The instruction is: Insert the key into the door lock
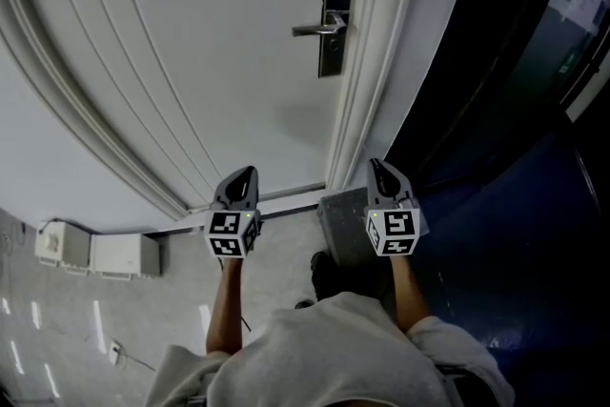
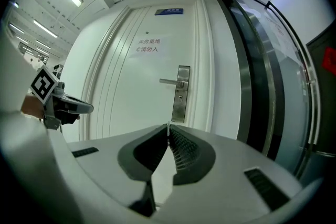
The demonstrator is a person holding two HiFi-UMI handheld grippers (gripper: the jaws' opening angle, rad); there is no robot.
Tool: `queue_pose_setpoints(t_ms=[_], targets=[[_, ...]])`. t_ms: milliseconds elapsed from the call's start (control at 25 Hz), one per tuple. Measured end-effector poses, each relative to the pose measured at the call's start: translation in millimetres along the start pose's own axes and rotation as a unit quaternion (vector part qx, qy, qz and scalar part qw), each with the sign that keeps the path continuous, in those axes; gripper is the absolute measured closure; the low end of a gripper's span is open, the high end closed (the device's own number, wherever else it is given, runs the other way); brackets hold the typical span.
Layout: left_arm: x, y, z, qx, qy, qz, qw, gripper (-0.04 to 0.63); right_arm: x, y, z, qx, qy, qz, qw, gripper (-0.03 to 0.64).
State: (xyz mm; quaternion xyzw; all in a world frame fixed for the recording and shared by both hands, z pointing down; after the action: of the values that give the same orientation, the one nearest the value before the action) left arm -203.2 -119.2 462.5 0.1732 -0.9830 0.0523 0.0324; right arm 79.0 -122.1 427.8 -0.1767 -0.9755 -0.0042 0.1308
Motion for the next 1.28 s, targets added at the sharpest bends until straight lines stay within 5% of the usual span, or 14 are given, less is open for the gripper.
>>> queue_pose_setpoints(t_ms=[800, 1280], targets=[[39.7, -188.4, 50.0, -0.012, -0.014, 0.052, 0.9985, 0.578, -87.2, -206.1, 10.7, -0.04, 0.001, 0.071, 0.997, 0.586], [45.4, -259.0, 58.0, -0.015, -0.017, 0.068, 0.9975, 0.578, -108.9, -264.9, 12.5, -0.064, -0.009, 0.108, 0.992, 0.586]])
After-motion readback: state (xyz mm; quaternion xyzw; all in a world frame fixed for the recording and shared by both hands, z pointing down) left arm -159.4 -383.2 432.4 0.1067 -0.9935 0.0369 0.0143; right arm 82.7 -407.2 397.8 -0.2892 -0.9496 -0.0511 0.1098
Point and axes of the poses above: the fingertips, and each gripper's own axes: y backward along the fingers, x to its left, z out of its top, the point moved 4 cm from there along y, backward along the fingers, and after that the axes turned 4 degrees about y, right-handed, at the moved point
